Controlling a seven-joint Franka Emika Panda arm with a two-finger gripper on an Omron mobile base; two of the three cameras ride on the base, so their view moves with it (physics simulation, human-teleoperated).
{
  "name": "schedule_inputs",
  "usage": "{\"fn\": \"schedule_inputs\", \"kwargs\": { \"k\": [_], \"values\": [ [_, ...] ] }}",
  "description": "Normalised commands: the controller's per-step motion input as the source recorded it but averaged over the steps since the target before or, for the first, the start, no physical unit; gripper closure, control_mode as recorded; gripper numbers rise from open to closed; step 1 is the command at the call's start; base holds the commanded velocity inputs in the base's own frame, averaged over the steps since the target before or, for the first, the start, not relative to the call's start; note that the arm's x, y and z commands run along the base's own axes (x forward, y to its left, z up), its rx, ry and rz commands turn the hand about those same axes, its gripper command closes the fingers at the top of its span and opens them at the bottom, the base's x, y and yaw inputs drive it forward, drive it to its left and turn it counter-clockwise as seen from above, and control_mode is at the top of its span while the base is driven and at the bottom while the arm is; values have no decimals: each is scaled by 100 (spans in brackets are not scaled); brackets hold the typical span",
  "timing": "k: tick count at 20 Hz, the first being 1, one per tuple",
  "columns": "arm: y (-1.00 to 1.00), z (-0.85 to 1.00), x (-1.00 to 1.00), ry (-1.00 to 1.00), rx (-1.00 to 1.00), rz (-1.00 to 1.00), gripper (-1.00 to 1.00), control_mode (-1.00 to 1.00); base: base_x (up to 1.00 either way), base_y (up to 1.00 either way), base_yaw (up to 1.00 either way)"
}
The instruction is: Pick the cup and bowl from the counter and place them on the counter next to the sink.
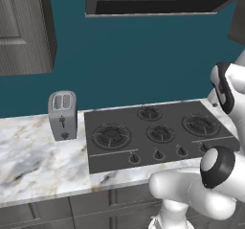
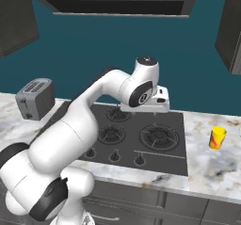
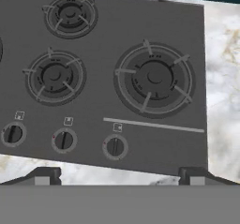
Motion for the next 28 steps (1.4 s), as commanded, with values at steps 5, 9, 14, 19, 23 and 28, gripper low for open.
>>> {"fn": "schedule_inputs", "kwargs": {
  "k": [5, 9, 14, 19, 23, 28],
  "values": [
    [-34, -2, 0, 0, -3, 0, -100, -100, 0, 0, 0],
    [-25, -7, 0, 0, -6, 0, -100, -100, 0, 0, 0],
    [-37, -9, 0, -1, -6, 0, -100, -100, 0, 0, 0],
    [-23, -3, 0, -7, -6, -1, -100, -100, 0, 0, 0],
    [-30, 0, 0, -10, -2, -11, -100, -100, 0, 0, 0],
    [-29, -3, 0, -3, 0, -24, -100, -100, 0, 0, 0]
  ]
}}
